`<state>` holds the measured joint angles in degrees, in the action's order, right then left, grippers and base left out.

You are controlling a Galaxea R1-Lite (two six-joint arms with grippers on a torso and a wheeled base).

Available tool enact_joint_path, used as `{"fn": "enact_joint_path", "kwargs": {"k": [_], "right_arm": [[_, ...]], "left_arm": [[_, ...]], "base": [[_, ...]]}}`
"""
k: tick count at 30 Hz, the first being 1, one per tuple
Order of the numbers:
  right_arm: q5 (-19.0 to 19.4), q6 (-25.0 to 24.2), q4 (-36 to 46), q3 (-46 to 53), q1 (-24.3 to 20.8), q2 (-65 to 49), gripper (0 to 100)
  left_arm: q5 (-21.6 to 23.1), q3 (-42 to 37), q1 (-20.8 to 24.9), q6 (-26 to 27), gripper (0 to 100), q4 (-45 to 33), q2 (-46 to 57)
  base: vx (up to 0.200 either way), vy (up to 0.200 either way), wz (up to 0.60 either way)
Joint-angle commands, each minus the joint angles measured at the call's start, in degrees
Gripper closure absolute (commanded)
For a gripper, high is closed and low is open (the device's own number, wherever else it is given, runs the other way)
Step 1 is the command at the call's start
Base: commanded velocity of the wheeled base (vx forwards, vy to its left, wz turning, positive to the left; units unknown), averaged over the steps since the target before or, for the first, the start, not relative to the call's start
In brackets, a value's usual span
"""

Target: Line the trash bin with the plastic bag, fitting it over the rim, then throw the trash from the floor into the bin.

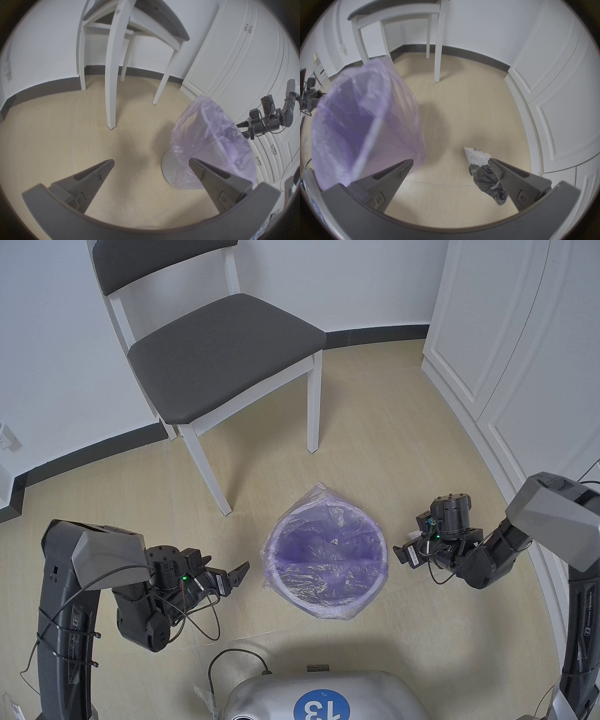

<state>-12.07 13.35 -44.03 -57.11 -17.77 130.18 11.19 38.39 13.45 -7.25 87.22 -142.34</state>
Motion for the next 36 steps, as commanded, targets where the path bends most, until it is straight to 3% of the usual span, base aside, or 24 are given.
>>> {"fn": "enact_joint_path", "kwargs": {"k": [1, 9, 10, 11, 13, 15, 16, 18, 25, 36], "right_arm": [[-0.85, 0.45, -2.46, 5.52, -4.46, -10.74, 0], [0.82, 1.33, -1.49, 3.85, -16.15, -13.29, 0], [3.46, 1.50, -0.53, 3.50, -17.91, -12.94, 0], [3.46, 1.50, -0.53, 3.50, -17.91, -12.94, 0], [11.54, 2.56, 0.09, 3.41, -19.05, -10.39, 0], [12.86, 3.26, -0.09, 3.15, -18.96, -9.07, 0], [13.30, 4.76, 0.09, 1.48, -18.35, -6.08, 0], [14.09, 4.76, 0.61, -0.37, -17.47, -4.06, 0], [17.87, 4.41, 6.42, -2.13, -15.01, -1.60, 0], [18.31, 4.32, 6.15, -2.30, -14.22, 1.65, 0]], "left_arm": [[0.94, -5.34, -2.11, 1.19, 0, 2.78, 6.02], [0.94, -5.52, -3.69, 1.80, 0, 2.78, 10.85], [0.67, -5.34, -3.60, 3.21, 0, 2.78, 11.47], [0.67, -5.34, -3.60, 3.21, 0, 2.78, 11.47], [-0.03, -7.01, -4.04, 9.98, 0, 2.78, 12.61], [-0.12, -7.71, -4.83, 12.35, 0, 2.78, 13.31], [0.15, -9.21, -7.12, 16.75, 0, 2.78, 15.51], [0.32, -10.26, -8.26, 18.24, 0, 2.78, 17.71], [1.29, -11.85, -10.02, 18.15, 0, 2.78, 22.37], [1.99, -10.53, -11.16, 18.15, 0, 2.78, 18.94]], "base": [[0.000, 0.000, 0.00], [0.000, 0.000, 0.00], [0.000, 0.000, 0.00], [0.000, 0.000, 0.00], [0.000, 0.000, 0.00], [0.000, 0.000, 0.00], [0.000, 0.000, 0.00], [0.000, 0.000, 0.00], [0.000, 0.000, 0.00], [0.000, 0.000, 0.00]]}}
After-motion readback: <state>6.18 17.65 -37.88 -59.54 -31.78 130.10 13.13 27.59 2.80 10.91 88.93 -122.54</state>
